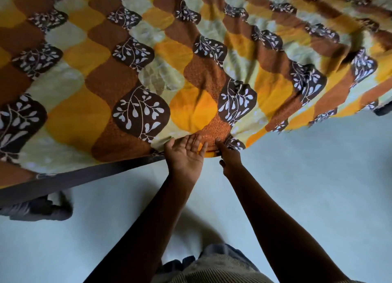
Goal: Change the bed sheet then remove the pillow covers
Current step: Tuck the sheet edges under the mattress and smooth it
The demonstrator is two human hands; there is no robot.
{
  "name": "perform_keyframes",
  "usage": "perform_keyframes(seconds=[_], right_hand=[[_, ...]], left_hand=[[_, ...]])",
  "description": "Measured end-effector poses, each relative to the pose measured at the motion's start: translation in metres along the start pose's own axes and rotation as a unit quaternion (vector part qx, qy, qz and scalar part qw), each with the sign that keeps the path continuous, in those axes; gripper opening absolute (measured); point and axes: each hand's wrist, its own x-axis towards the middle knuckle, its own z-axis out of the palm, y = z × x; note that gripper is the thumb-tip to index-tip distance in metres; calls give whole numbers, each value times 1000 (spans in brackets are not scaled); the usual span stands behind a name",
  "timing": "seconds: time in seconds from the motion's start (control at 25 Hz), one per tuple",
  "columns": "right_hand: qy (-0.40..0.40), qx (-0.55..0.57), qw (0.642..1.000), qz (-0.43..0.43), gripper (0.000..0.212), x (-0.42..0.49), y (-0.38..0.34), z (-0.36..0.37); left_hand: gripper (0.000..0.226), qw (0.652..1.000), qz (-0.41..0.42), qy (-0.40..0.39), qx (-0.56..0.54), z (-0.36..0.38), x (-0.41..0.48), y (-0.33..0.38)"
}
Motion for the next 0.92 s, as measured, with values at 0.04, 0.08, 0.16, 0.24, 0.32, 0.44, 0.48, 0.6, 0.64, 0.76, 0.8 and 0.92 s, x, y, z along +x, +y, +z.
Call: perform_keyframes(seconds=[0.04,0.08,0.16,0.24,0.32,0.44,0.48,0.6,0.64,0.76,0.8,0.92], right_hand=[[-16,16,1000,6,26,-1,-3,-1],[-40,46,998,19,26,-2,-4,-2],[-92,120,988,39,19,-7,-7,-9],[-143,212,966,30,10,-13,-10,-17],[-193,286,938,19,17,-21,-10,-23],[-254,348,902,13,25,-33,-9,-23],[-279,374,884,8,36,-33,-8,-22],[-330,426,842,-13,60,-31,-12,-15],[-335,428,839,-20,59,-28,-15,-10],[-343,416,842,-29,29,-29,-30,11],[-326,413,850,-29,16,-30,-34,18],[-228,386,894,-20,28,-41,-30,16]], left_hand=[[59,1000,2,-7,-17,-2,2,-2],[60,999,2,-13,-37,-5,4,-4],[61,997,-6,-34,-76,-11,8,-3],[62,993,-22,-66,-90,-18,9,0],[62,991,-35,-100,-82,-23,9,3],[67,987,-38,-141,-72,-24,10,5],[66,985,-40,-150,-73,-24,10,5],[64,982,-49,-162,-83,-22,8,7],[64,982,-50,-162,-84,-23,8,7],[61,987,-50,-137,-61,-21,6,9],[59,992,-48,-111,-36,-19,5,11],[49,998,-12,3,61,-22,-5,19]])
